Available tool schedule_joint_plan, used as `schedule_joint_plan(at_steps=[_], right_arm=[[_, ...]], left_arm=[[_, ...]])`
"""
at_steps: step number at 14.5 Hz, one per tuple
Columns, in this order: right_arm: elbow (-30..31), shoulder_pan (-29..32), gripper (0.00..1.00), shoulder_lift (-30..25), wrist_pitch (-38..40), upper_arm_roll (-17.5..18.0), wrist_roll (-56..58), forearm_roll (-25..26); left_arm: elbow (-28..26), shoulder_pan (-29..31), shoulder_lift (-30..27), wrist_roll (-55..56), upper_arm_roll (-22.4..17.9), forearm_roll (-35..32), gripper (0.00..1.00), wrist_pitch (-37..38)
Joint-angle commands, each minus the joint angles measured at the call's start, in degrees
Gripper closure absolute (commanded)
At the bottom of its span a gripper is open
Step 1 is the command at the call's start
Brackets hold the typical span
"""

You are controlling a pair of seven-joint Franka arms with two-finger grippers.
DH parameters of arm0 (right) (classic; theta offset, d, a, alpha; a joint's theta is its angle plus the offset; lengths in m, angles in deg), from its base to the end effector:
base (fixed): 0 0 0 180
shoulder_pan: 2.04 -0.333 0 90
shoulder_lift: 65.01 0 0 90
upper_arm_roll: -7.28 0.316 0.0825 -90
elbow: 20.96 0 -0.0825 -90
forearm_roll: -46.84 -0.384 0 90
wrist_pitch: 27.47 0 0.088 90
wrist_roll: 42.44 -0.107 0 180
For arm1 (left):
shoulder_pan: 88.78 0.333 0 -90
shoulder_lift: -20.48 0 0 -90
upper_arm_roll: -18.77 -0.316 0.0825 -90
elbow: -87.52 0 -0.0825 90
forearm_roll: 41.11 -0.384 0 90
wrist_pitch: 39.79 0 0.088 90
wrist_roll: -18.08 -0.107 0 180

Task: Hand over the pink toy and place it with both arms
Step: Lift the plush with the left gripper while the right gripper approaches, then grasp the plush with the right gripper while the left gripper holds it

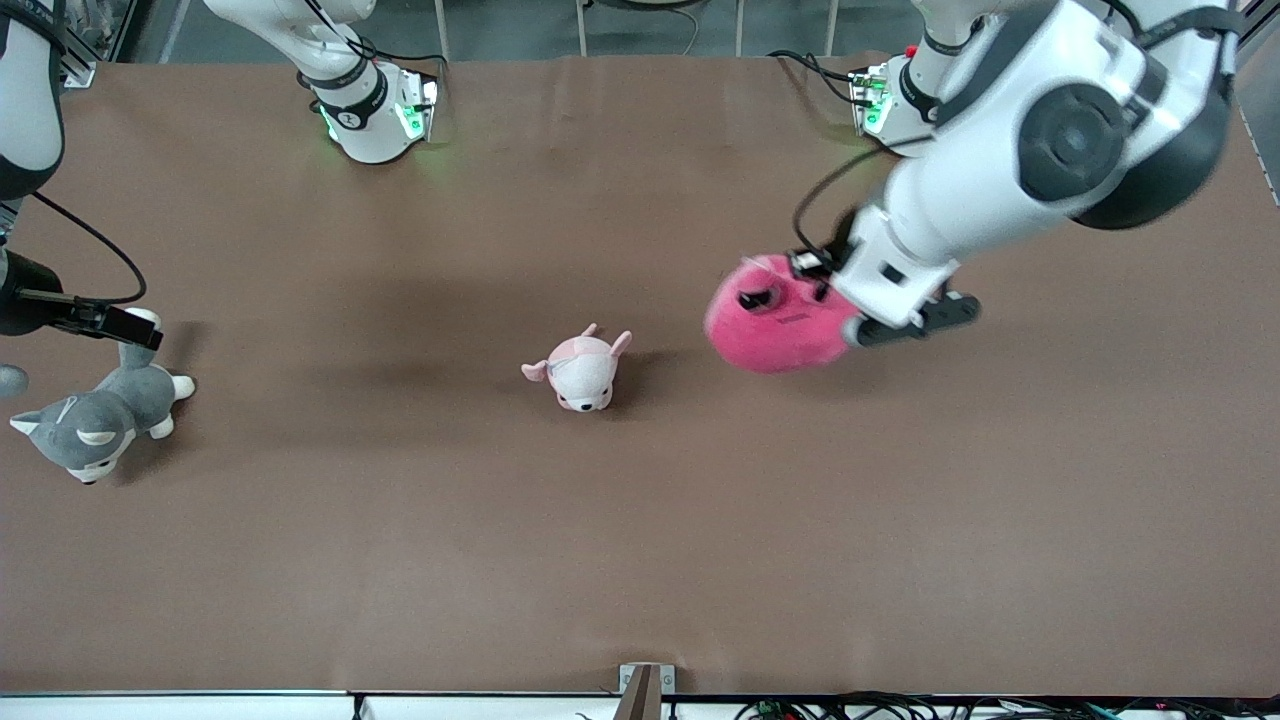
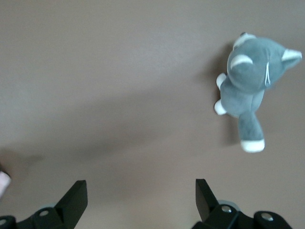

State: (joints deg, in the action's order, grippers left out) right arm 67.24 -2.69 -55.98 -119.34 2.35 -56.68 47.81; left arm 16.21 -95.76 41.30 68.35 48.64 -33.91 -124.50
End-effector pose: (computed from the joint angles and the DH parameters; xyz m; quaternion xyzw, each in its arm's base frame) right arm 0.5984 -0.0430 0.5513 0.9859 -0.1598 -0.0450 0.0192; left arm 0.5394 -0.3445 0.5782 0.9800 0.1226 -0.1332 0.0826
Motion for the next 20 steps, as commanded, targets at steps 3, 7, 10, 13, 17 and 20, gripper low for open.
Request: schedule_joint_plan(at_steps=[3,7,10,13,17,20], right_arm=[[0.0,-6.1,0.00,-1.5,3.1,0.3,-24.8,-7.5],[-0.3,-12.8,0.00,-2.7,3.9,0.4,-40.4,-12.6],[0.0,-18.8,0.00,-4.1,3.8,0.4,-54.3,-15.5],[0.6,-24.6,0.00,-5.6,3.5,0.4,-66.2,-16.8],[2.2,-32.1,0.00,-6.0,0.2,0.3,-79.3,-17.7],[6.9,-35.7,0.00,-7.6,-3.7,0.3,-82.4,-17.7]], left_arm=[[4.7,-9.9,1.9,10.4,0.2,0.3,1.00,-4.0],[4.7,-16.9,2.9,16.2,0.0,0.2,1.00,-9.0],[4.7,-19.8,3.6,17.5,-0.1,0.2,1.00,-11.3],[4.7,-21.8,4.4,20.4,-0.1,0.2,1.00,-15.0],[4.7,-23.2,5.0,20.6,-0.7,0.2,1.00,-16.0],[4.7,-26.5,5.2,21.3,-3.6,0.2,1.00,-16.7]])
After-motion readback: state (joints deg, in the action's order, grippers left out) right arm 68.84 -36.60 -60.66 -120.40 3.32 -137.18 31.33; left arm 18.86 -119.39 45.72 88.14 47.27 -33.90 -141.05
